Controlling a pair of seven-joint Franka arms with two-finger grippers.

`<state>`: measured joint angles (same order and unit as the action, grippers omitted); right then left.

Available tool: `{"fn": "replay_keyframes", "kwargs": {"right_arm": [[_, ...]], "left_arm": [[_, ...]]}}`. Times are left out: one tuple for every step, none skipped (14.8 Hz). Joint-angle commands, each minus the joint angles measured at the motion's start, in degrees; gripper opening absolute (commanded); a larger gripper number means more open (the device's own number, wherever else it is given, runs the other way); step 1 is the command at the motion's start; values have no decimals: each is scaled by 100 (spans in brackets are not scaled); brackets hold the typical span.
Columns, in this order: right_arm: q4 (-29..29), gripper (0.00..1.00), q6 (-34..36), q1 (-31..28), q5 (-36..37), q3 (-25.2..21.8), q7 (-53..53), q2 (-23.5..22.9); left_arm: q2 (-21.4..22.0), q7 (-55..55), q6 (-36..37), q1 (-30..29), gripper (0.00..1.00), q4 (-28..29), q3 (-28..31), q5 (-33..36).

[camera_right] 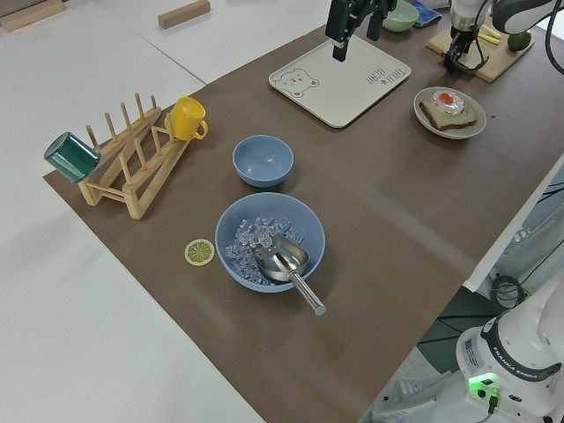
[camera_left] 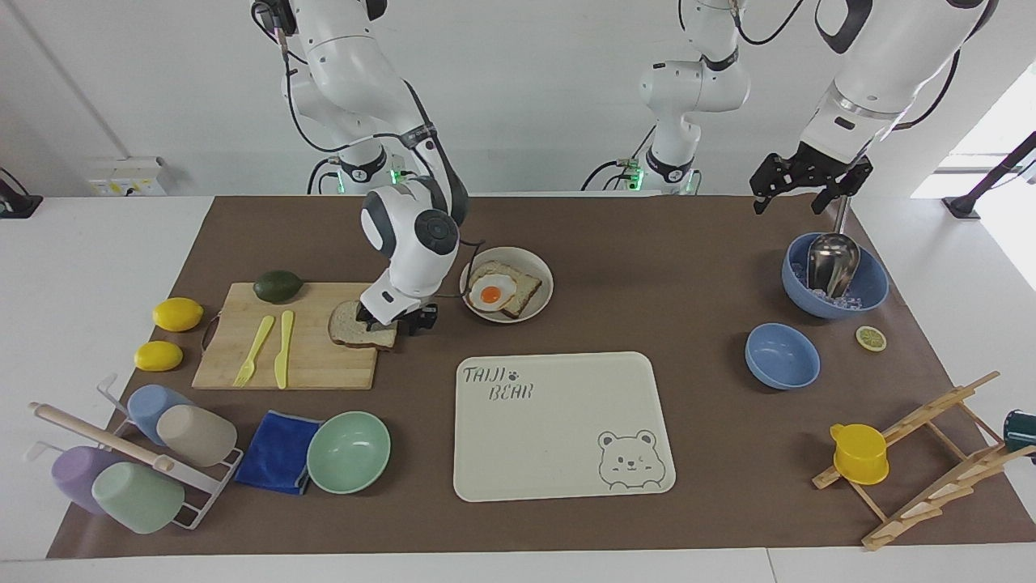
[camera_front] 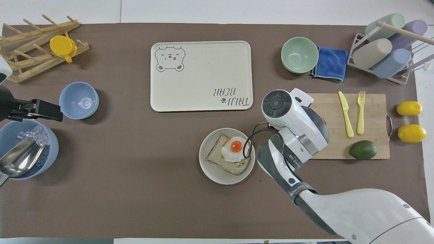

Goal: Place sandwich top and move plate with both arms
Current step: 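Grasp the bread slice and carry it over the egg plate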

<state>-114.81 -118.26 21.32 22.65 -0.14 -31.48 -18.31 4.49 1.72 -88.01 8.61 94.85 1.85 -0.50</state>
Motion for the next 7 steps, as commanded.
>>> {"fn": "replay_keyframes", "kwargs": {"right_arm": [[-253,76,-57,4,144,5,-165,135],[-288,67,-48,4,152,5,-165,144],[-288,56,-40,12,152,5,-165,144],[-288,41,-31,12,152,5,-165,152],[-288,22,-5,21,152,13,-165,153],[-279,0,22,100,152,5,-139,153],[-271,0,48,187,152,5,-139,153]], "left_arm": [[70,-13,-58,9,100,42,-9,41],[70,-13,-58,9,100,42,-9,41],[61,-13,-58,9,100,42,-9,41],[61,-13,-58,9,100,42,-9,41],[70,-13,-58,9,100,42,-9,41],[70,-13,-58,9,100,51,-18,41],[70,-13,-58,9,100,51,-18,41]]}}
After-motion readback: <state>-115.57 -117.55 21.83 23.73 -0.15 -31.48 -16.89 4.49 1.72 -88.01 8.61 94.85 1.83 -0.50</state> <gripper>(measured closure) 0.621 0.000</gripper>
